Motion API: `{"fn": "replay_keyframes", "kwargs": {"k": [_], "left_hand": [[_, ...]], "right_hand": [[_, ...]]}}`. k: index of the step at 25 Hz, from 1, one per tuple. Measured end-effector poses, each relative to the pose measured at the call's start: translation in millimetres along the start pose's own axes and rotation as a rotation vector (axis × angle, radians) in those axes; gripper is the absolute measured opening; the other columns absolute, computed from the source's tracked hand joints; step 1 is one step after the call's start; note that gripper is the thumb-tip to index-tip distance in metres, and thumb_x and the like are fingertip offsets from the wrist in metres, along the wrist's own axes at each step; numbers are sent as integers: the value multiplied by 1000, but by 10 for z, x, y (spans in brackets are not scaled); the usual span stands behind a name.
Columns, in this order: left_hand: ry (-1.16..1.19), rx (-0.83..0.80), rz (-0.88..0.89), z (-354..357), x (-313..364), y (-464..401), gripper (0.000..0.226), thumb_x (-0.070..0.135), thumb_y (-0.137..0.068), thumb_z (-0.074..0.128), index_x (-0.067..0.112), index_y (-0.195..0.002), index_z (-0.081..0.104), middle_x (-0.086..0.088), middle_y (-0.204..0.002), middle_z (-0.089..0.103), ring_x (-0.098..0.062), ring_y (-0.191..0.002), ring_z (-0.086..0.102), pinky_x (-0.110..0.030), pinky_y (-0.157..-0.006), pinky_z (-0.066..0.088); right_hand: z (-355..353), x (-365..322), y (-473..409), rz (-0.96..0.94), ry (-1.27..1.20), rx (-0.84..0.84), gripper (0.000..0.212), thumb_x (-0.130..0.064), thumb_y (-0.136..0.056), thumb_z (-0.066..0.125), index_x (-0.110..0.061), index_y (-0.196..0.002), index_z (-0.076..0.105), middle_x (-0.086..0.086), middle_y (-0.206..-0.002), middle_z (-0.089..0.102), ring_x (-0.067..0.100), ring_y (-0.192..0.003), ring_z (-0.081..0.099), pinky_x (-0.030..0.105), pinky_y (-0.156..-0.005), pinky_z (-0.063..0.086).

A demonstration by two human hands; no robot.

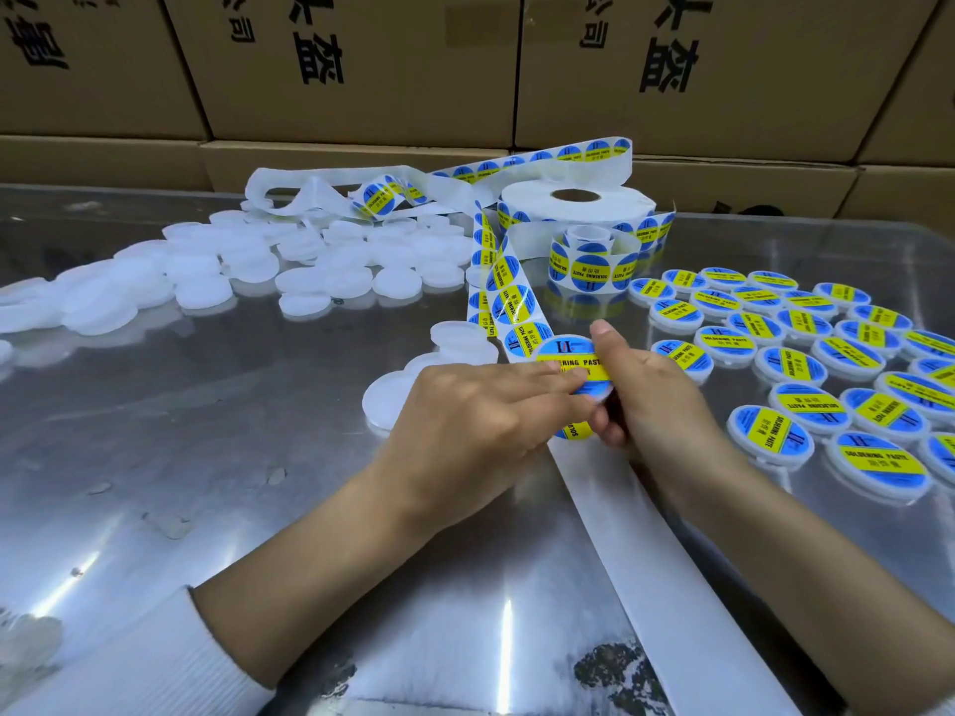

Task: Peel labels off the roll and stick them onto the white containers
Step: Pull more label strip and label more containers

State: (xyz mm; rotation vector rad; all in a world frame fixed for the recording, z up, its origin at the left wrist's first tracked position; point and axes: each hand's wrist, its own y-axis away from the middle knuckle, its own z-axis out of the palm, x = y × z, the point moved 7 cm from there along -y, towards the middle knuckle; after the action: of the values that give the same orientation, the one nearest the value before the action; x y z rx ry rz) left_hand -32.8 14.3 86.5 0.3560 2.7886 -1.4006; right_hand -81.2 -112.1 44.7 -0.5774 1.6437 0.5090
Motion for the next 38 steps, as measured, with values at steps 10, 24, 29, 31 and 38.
{"fn": "replay_keyframes", "kwargs": {"k": [10,24,29,31,38], "left_hand": [[-251,-313,-681,76,-700,213,23,39,-91,51,27,-94,70,9,-97,70,-24,-89,65,-33,-66,49],[-132,-587,-716,469,-980,509,66,57,-91,41,24,-147,27,1,-155,22,-21,-139,26,-37,-113,25],[-110,-568,-698,450,-948,493,58,55,-92,42,26,-142,38,5,-141,36,-22,-123,41,-36,-101,38],[-91,-560,-696,436,-938,482,53,53,-92,43,27,-138,43,5,-138,38,-22,-121,42,-35,-97,39],[-56,-484,-710,359,-910,426,55,52,-87,54,23,-133,46,3,-122,48,-21,-112,45,-37,-91,43]], "right_hand": [[-524,168,-242,-21,748,172,49,-47,-98,34,-16,-68,58,-4,-54,65,18,-58,59,38,-77,50],[-451,52,-221,-232,1054,169,23,-35,-93,49,-28,-110,63,1,-113,61,25,-108,54,34,-78,44],[-591,170,-264,-73,1289,193,26,-36,-93,46,-17,-109,56,8,-124,59,34,-116,50,40,-89,41],[-529,140,-278,-167,1204,153,36,-37,-92,50,-21,-125,54,3,-135,53,29,-126,43,39,-100,35],[-60,216,-112,-239,856,-583,68,-44,-74,74,-41,-135,44,-27,-132,38,-15,-123,29,7,-99,23]]}}
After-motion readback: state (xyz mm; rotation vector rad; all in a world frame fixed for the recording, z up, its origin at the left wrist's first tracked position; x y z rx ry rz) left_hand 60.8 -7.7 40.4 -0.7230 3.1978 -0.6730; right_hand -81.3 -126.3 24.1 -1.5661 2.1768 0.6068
